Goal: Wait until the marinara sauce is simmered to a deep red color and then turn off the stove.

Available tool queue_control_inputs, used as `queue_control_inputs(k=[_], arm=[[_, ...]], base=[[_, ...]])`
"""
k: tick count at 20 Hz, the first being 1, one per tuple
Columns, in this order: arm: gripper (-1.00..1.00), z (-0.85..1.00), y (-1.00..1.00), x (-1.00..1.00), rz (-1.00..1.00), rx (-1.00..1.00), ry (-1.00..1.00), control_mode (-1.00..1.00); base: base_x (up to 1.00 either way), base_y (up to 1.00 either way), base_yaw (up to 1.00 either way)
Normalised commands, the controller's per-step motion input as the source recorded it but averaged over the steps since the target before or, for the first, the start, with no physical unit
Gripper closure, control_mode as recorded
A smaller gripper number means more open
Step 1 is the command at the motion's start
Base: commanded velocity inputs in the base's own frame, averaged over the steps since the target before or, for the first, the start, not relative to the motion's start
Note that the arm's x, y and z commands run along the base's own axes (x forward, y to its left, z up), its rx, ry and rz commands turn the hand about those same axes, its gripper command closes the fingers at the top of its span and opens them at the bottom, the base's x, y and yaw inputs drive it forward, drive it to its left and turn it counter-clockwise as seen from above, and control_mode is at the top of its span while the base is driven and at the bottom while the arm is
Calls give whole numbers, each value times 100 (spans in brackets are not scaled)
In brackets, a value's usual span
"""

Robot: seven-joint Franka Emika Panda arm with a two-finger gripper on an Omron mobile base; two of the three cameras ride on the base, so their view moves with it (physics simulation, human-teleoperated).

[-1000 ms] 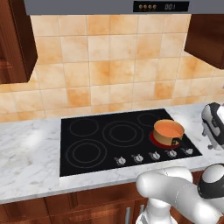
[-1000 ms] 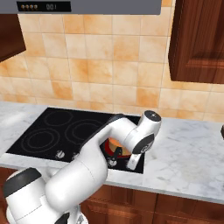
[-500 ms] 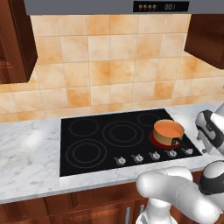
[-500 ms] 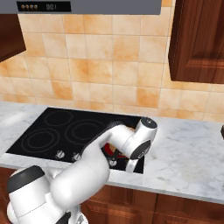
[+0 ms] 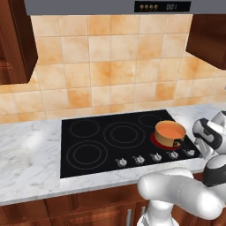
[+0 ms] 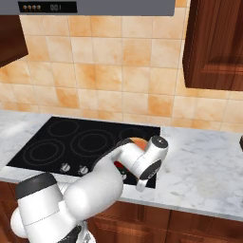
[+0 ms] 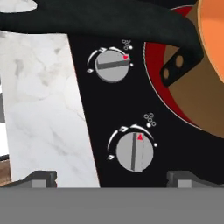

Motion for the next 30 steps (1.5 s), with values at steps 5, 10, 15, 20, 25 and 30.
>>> queue_control_inputs(k=[5, 10, 15, 20, 25, 30], arm=[[-100, -5, 0, 21, 0, 0, 0, -100], [-100, -2, 0, 18, 0, 0, 0, -100], [-100, -12, 0, 8, 0, 0, 0, -100], [-100, -16, 0, 1, 0, 0, 0, -100], [-100, -18, 0, 0, 0, 0, 0, -100], [-100, -9, 0, 0, 0, 0, 0, -100]], base=[[0, 0, 0], [0, 0, 0], [0, 0, 0], [0, 0, 0], [0, 0, 0], [0, 0, 0]])
